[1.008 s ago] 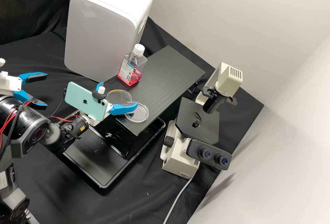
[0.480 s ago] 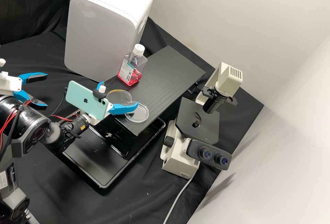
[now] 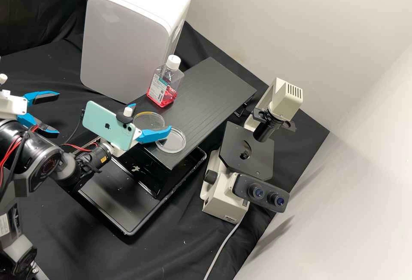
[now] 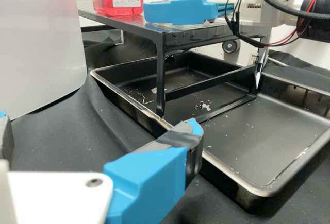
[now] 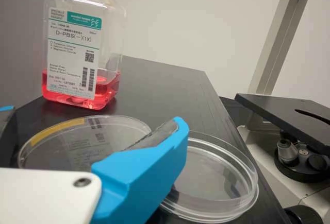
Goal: Place the lid on the petri dish
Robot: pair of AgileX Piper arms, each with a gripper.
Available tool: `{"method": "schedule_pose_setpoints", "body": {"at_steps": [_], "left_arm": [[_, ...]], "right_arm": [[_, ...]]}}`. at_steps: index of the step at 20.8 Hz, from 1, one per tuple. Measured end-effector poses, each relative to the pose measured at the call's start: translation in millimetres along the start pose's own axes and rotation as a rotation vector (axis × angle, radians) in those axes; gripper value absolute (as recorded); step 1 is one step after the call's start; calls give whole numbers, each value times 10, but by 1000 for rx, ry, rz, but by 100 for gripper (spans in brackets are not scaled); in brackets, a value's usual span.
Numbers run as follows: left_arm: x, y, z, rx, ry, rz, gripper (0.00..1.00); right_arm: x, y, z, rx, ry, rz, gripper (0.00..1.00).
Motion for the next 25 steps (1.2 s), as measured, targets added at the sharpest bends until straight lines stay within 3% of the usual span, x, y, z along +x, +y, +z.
{"method": "schedule_pose_setpoints", "body": {"at_steps": [6,17,20,25], "left_arm": [[0,0,0,0,0,0,100],[0,0,0,0,0,0,100],[0,0,0,7,0,0,100],[-2,-5,15,9,-6,-2,100]], "right_arm": [[1,6,8,20,-3,2,0],[2,17,23,29,-8,7,0],[-16,75,14,47,4,21,0],[-115,210,75,87,-12,49,0]]}}
